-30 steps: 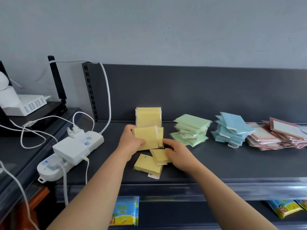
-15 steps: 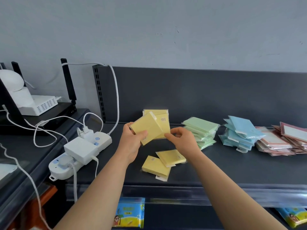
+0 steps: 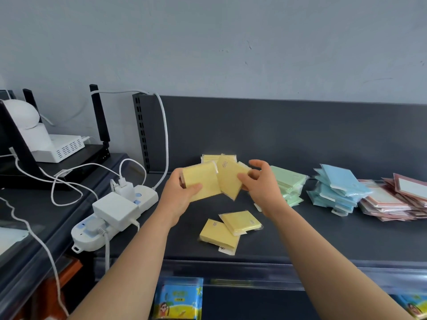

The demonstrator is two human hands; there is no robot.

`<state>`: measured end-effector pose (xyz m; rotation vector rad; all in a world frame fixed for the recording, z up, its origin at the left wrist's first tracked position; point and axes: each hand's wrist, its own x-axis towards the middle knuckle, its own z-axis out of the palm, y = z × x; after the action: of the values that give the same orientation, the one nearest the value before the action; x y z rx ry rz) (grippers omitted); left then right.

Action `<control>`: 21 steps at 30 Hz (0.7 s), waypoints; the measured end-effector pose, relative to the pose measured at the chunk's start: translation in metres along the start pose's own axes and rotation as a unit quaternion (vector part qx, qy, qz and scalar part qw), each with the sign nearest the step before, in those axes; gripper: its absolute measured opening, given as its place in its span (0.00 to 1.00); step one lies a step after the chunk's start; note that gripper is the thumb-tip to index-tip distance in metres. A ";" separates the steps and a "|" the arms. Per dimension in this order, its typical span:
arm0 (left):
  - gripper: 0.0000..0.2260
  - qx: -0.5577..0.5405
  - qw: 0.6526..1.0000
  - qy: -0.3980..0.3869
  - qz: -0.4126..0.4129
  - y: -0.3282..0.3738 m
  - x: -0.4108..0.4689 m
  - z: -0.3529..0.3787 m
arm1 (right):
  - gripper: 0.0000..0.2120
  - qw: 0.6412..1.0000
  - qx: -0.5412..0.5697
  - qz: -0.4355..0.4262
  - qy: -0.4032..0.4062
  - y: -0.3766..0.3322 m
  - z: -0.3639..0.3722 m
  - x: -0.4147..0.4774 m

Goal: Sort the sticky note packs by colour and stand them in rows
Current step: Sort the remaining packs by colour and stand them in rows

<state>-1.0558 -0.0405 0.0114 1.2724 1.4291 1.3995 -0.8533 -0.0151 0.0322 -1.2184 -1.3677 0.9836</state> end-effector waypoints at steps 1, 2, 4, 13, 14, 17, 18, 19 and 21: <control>0.14 0.003 1.000 -0.010 0.007 0.002 -0.001 -0.002 | 0.19 1.000 -0.009 -0.006 0.003 -0.002 -0.003 0.002; 0.10 0.005 1.000 -0.025 0.013 0.004 -0.003 -0.004 | 0.17 1.000 -0.018 -0.013 0.004 -0.005 -0.004 0.003; 0.06 0.019 0.998 -0.059 0.023 0.008 -0.007 -0.003 | 0.11 0.999 -0.040 -0.031 0.003 -0.010 -0.005 0.005; 0.14 0.077 0.991 -0.106 0.016 0.008 -0.006 0.018 | 0.06 0.989 -0.095 -0.051 -0.105 -0.012 0.008 0.003; 0.16 0.067 0.992 -0.110 0.012 0.007 -0.006 0.018 | 0.06 0.987 -0.100 -0.054 -0.114 -0.011 0.008 0.003; 0.18 0.063 0.991 -0.118 0.017 0.004 -0.007 0.018 | 0.13 0.975 -0.160 -0.063 -0.139 -0.007 0.002 0.002; 0.17 0.069 0.991 -0.115 0.020 0.003 -0.008 0.017 | 0.14 0.970 -0.184 -0.060 -0.147 -0.004 -0.001 0.002; 0.16 0.073 0.991 -0.109 0.020 0.002 -0.009 0.017 | 0.15 0.966 -0.200 -0.051 -0.156 -0.001 -0.002 0.002; 0.14 0.074 0.992 -0.099 0.021 0.000 -0.009 0.018 | 0.16 0.967 -0.179 -0.028 -0.180 0.004 -0.004 0.002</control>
<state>-1.0367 -0.0455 0.0080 1.5003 1.3977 1.1753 -0.8487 -0.0127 0.0291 -1.2957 -1.9197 0.9767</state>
